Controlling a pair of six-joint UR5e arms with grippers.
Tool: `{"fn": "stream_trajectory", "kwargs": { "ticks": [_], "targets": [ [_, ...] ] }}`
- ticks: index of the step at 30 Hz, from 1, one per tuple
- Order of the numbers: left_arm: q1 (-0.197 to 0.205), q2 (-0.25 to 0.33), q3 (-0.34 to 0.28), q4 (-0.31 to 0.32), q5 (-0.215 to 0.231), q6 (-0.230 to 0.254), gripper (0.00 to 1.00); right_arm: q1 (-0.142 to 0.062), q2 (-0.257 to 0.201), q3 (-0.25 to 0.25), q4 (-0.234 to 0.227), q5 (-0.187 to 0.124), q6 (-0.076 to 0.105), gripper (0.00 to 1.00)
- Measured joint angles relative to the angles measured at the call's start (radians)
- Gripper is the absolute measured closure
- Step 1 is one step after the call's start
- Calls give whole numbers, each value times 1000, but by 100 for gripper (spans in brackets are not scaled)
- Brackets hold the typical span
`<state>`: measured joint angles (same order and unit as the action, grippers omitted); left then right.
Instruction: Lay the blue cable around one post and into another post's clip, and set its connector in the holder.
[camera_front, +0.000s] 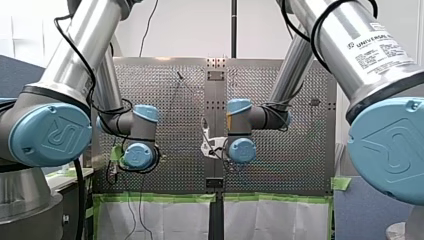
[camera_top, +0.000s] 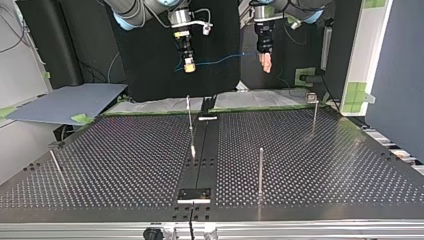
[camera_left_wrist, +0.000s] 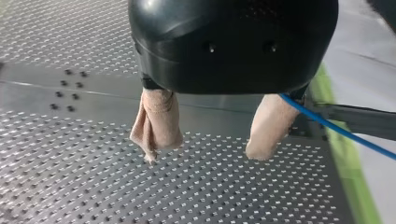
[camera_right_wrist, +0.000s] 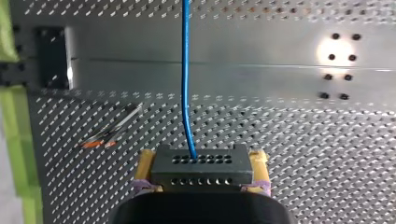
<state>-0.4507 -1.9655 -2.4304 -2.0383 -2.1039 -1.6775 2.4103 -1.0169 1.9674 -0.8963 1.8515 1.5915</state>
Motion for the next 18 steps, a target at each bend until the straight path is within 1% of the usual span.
{"fn": "stream_trajectory", "kwargs": {
  "ticks": [1,4,10,15,18],
  "targets": [
    [1,7,6,-7,1,-6,0,-1,-12,-7,11,-4,11,100],
    [3,31,28,-31,7,-27,0,-1,-43,-31,41,-13,26,100],
    [2,88,85,-88,10,-53,0,0,-95,-81,92,-27,29,100],
    [6,137,134,-137,4,-87,0,3,-137,-123,134,-29,30,100],
    [9,164,160,-164,-3,-105,0,1,-165,-151,162,-29,31,100]
  ]
}}
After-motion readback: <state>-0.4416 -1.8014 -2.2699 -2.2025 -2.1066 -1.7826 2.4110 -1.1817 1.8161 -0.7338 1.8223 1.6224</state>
